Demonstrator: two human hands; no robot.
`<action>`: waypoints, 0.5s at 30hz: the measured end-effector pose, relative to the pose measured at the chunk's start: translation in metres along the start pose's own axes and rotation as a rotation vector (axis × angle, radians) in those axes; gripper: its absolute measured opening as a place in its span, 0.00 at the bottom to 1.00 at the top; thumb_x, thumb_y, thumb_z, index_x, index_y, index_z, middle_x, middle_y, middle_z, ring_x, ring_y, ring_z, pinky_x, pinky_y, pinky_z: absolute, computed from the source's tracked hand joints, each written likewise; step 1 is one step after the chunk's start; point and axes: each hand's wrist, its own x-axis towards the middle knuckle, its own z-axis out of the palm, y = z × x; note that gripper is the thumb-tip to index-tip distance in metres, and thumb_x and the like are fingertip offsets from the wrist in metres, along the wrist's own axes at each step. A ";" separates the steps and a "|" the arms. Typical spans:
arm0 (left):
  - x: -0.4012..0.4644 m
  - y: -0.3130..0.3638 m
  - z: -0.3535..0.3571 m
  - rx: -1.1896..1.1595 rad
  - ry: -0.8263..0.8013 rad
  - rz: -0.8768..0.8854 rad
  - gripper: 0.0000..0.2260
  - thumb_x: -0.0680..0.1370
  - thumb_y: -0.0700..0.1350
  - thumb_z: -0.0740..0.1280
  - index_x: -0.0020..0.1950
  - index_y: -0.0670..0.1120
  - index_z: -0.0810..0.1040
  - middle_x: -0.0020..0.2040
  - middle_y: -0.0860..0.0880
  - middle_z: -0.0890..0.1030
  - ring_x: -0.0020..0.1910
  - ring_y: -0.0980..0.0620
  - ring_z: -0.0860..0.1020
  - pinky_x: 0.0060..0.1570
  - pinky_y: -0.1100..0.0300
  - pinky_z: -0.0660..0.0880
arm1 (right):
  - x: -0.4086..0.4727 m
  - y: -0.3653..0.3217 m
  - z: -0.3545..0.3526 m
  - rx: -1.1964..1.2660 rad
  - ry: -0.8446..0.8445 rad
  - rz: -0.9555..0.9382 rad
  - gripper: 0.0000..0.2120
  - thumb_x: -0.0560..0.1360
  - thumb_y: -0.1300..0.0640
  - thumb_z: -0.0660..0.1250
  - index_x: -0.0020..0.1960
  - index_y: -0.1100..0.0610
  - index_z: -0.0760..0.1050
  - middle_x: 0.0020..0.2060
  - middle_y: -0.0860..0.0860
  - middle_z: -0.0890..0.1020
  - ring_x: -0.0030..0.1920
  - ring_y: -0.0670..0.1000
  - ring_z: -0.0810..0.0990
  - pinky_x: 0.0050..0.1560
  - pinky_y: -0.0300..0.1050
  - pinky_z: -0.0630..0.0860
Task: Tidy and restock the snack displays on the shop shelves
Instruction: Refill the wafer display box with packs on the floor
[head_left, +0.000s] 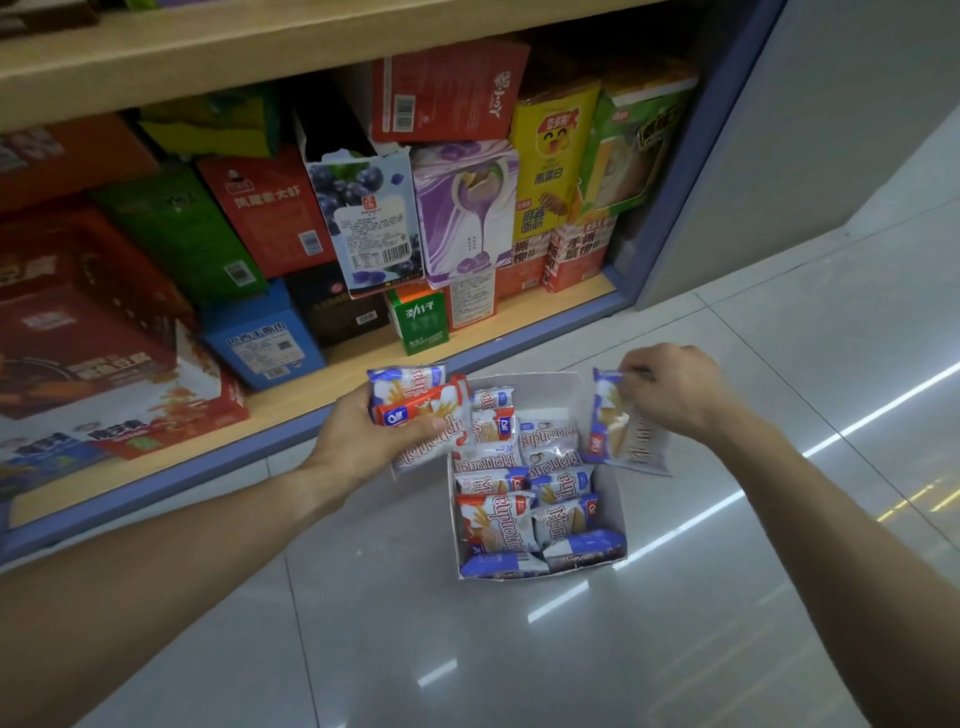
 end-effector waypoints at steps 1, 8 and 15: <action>-0.001 -0.003 -0.007 0.003 0.015 -0.028 0.25 0.67 0.49 0.82 0.60 0.53 0.78 0.51 0.54 0.86 0.48 0.55 0.85 0.49 0.57 0.82 | -0.006 0.010 0.002 -0.042 -0.044 0.044 0.09 0.78 0.57 0.60 0.43 0.53 0.78 0.40 0.53 0.81 0.42 0.57 0.77 0.37 0.43 0.70; -0.005 -0.074 -0.031 0.163 -0.096 -0.314 0.23 0.68 0.47 0.82 0.60 0.46 0.79 0.47 0.48 0.88 0.43 0.51 0.87 0.43 0.54 0.83 | -0.030 0.061 0.068 -0.112 -0.230 0.079 0.14 0.79 0.58 0.61 0.60 0.52 0.81 0.55 0.54 0.85 0.52 0.58 0.81 0.46 0.46 0.76; -0.015 -0.105 0.002 0.285 -0.195 -0.353 0.24 0.69 0.52 0.82 0.60 0.49 0.77 0.50 0.51 0.87 0.45 0.53 0.87 0.50 0.54 0.84 | -0.025 -0.010 0.075 -0.087 0.030 -0.404 0.22 0.80 0.55 0.66 0.72 0.53 0.71 0.66 0.50 0.78 0.68 0.52 0.72 0.66 0.48 0.71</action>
